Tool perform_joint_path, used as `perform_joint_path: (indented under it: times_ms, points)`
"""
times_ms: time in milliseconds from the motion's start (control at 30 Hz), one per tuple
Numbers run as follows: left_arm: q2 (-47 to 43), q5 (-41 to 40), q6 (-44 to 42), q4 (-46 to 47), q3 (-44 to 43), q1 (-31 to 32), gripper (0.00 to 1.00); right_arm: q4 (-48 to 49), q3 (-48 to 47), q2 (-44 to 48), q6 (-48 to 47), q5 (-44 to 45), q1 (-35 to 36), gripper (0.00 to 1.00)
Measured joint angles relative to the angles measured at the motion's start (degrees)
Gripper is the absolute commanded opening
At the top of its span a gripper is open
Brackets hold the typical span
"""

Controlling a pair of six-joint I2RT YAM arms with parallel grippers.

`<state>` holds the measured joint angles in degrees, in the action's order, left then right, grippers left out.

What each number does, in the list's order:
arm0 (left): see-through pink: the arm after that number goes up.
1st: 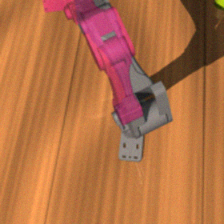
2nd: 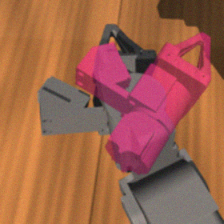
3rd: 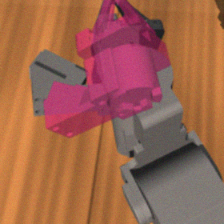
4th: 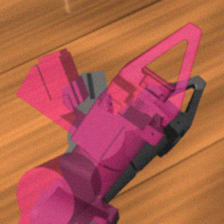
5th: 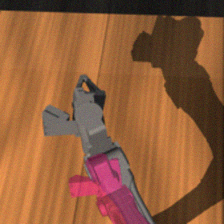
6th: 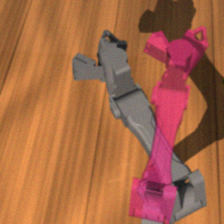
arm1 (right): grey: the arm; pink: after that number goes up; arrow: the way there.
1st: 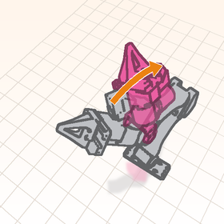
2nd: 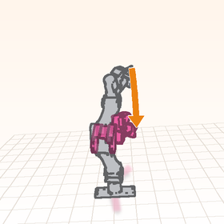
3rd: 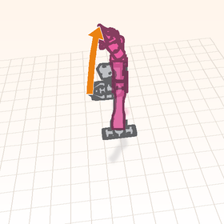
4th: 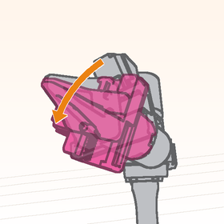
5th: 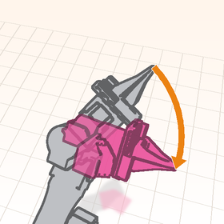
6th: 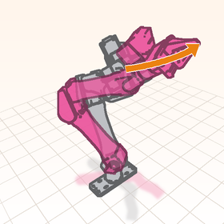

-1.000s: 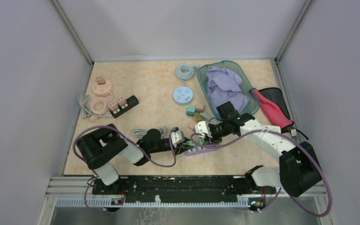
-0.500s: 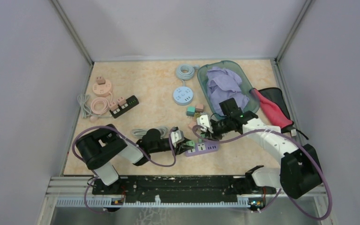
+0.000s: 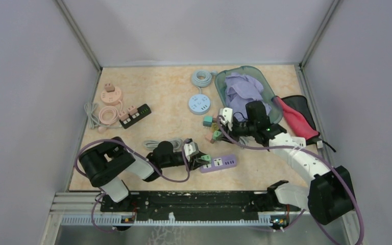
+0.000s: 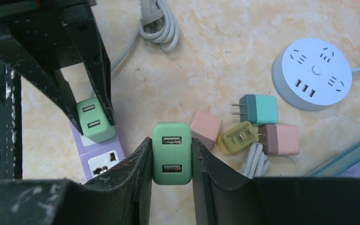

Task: Pull the plug off the socket
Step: Place the plug at the center of the board.

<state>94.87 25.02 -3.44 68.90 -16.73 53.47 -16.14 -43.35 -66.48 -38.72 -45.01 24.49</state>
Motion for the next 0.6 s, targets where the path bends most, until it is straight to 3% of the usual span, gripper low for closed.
perform_joint_path:
  times_ms: [300, 600]
  points:
    - [-1.36, -0.04, 1.05, -0.66, 1.05, 0.00, 0.03, 15.74, 4.81, -0.35, 20.68, 5.40, 0.74, 0.02]
    - [-2.86, -0.11, 1.60, -1.40, 2.10, 0.00, 0.03, 26.58, 5.11, -7.13, 31.41, 22.08, 10.03, 0.12]
